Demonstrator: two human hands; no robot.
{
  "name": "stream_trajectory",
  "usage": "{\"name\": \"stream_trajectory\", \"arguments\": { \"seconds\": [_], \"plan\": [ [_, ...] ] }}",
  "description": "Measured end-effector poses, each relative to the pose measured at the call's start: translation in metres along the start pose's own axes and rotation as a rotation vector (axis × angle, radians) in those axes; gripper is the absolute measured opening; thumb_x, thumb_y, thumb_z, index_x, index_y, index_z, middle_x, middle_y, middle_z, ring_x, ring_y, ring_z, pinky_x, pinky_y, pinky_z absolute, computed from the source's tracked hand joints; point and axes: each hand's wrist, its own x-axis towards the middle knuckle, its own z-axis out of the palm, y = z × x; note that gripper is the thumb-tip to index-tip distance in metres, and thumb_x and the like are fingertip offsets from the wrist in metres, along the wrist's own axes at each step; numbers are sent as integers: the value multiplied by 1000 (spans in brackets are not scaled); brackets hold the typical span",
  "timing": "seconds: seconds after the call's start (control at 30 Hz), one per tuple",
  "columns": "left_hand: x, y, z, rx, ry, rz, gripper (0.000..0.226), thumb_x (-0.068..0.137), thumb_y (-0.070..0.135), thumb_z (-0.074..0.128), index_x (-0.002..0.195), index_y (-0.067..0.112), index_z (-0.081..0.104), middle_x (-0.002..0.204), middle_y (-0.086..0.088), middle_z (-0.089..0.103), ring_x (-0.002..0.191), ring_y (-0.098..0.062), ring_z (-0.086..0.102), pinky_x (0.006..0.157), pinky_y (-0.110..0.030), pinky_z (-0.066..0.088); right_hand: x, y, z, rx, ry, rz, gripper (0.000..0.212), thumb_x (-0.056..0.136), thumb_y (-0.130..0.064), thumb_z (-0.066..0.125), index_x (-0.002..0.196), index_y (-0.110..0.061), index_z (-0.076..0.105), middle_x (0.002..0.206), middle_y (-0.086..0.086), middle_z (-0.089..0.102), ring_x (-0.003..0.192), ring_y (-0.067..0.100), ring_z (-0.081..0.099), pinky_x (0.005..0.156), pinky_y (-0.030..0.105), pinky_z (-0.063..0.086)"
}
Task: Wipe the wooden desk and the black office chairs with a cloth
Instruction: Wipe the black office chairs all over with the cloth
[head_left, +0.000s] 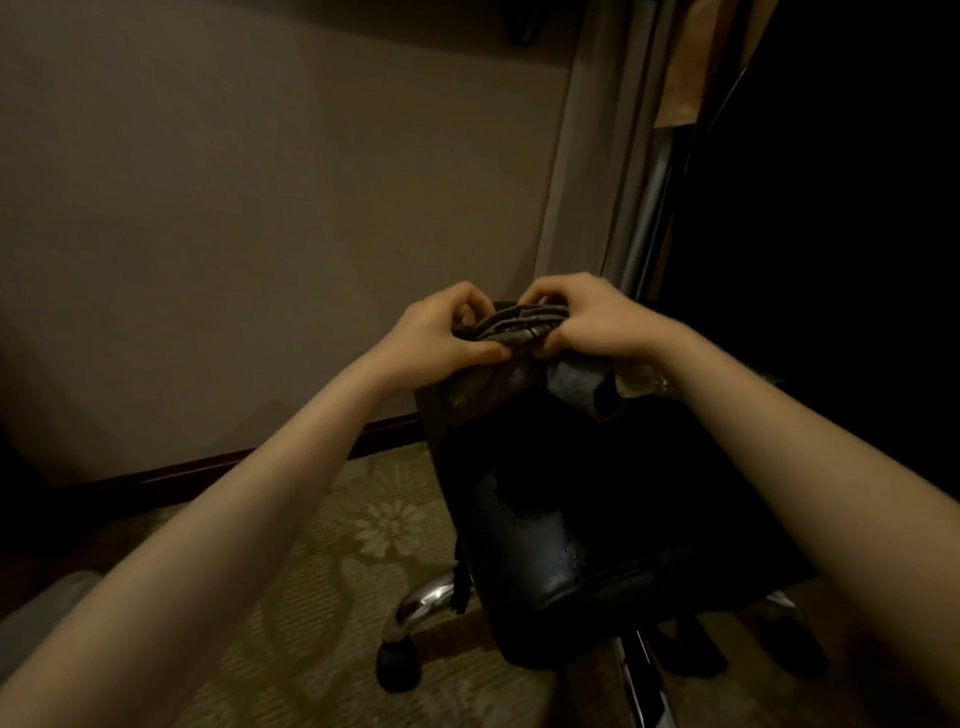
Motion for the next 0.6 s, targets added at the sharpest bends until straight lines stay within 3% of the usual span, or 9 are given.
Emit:
{"name": "stream_trajectory", "arguments": {
  "seconds": [0.1,0.2,0.23,0.37,0.5,0.6],
  "plan": [
    [-10,14,-16,-106,-342,-20,22,75,23,76,83,24,56,74,9,56,70,-7,54,60,-20,43,-11,-10,-5,107,-327,43,27,77,-10,72,95,-29,62,94,-12,64,89,3,61,77,20,48],
    [-18,10,-9,-22,-571,-31,21,79,16,73,89,10,55,83,-6,59,74,-17,57,66,-31,49,-13,-12,12,28,-487,-29,35,76,-7,73,105,-22,61,102,-8,65,92,1,61,80,18,48],
    [-18,4,-5,-14,-561,-30,20,80,14,72,89,10,54,83,-6,58,73,-17,56,66,-33,48,-10,-10,17,20,-499,-36,36,77,-6,72,107,-21,60,102,-7,63,94,4,60,81,19,48],
    [-1,-23,1,-21,-393,-34,25,80,14,71,76,24,48,67,12,46,56,1,42,59,-22,35,16,-2,22,-46,-456,-5,29,81,-11,70,100,-26,54,94,-12,55,90,5,53,78,22,42],
    [22,-32,3,141,-210,42,28,78,14,71,79,24,45,74,7,45,65,-8,42,58,-22,34,38,7,26,-135,-259,-36,31,81,-9,67,101,-28,52,90,-12,53,89,10,53,68,22,41],
    [35,-43,13,320,-34,110,25,80,16,68,92,16,46,86,4,45,77,-13,43,63,-26,34,48,16,36,-292,-49,-73,33,82,-12,61,112,-22,49,102,0,57,99,23,55,75,32,45]
  ]
}}
